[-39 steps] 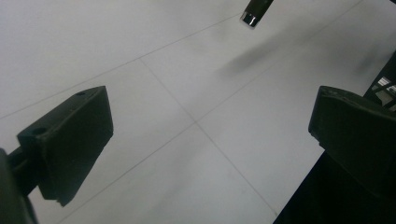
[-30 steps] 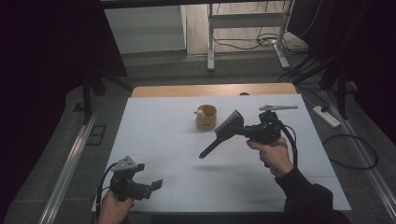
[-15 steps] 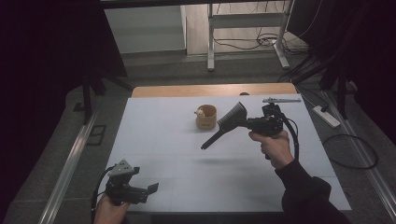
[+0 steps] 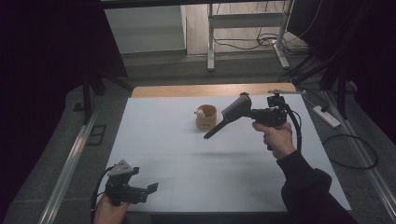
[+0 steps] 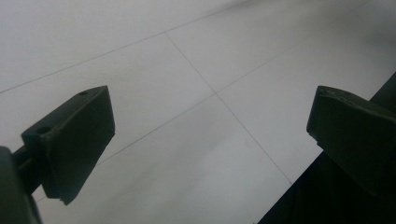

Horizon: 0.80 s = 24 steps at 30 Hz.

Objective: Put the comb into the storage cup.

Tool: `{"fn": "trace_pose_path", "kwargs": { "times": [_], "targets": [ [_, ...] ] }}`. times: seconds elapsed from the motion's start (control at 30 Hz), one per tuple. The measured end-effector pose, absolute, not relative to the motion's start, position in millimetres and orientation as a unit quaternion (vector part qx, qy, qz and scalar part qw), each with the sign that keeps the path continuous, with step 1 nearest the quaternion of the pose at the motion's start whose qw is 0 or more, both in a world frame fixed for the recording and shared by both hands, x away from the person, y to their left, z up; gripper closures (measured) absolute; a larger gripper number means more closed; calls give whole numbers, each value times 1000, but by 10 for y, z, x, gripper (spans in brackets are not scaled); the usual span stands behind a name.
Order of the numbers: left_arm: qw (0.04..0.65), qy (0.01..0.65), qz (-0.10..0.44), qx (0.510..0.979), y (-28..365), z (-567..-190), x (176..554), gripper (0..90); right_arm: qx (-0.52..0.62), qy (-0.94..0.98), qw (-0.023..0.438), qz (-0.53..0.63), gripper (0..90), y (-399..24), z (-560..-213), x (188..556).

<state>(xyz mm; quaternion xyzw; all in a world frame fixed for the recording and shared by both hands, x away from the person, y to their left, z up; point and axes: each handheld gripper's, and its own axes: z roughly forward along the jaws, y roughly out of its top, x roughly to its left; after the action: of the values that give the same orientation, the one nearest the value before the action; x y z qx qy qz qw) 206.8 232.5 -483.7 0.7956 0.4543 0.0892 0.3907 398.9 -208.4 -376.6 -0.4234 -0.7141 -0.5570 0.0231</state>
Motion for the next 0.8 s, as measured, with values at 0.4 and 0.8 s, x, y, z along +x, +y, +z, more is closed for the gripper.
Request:
{"fn": "trace_pose_path", "kwargs": {
  "times": [0.4,0.8],
  "targets": [
    [389,452,98,797,2323,-4830,2049,15,-441,-698,12,-564,839,-2141,-3657,4179],
    [393,449,94,797,2332,-4833,2046,15,-451,-689,-4,-568,839,-2145,-3542,4309]
  ]
}}
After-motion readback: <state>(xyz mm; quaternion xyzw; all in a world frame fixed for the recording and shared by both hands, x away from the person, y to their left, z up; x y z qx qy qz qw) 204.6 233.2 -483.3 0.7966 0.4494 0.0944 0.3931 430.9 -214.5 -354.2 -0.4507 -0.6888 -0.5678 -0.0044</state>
